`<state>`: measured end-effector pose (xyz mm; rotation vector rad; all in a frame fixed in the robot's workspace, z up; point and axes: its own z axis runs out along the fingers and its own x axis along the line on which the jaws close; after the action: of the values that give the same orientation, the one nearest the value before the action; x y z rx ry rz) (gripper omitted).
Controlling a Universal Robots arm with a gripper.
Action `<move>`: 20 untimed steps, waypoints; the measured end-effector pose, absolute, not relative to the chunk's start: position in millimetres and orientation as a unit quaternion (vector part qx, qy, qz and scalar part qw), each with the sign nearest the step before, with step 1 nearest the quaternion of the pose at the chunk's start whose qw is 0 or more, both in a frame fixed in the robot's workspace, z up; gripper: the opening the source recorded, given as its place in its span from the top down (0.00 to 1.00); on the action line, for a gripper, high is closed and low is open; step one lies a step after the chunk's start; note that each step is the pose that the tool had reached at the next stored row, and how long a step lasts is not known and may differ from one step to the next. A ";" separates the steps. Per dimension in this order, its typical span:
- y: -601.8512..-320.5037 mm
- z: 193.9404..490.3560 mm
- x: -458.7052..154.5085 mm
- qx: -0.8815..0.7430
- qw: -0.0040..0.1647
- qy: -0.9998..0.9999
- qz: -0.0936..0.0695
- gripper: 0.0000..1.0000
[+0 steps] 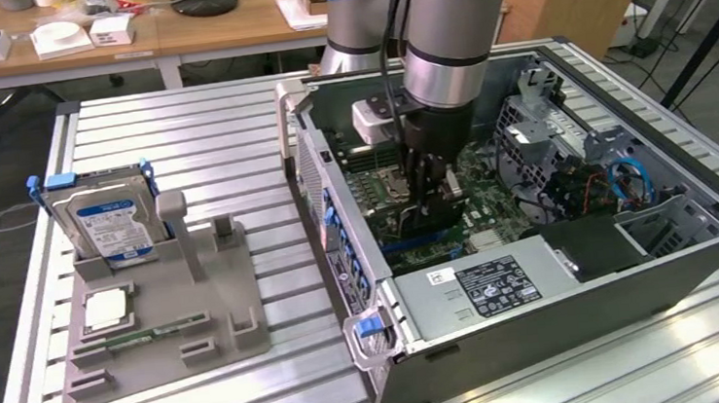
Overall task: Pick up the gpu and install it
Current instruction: 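Insert the gpu into the slot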
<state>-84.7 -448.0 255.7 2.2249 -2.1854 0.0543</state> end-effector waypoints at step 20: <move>-449.4 255.7 -84.8 0.706 0.011 -0.708 0.017 0.74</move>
<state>-84.8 -449.4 255.7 2.2010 -2.2088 0.0537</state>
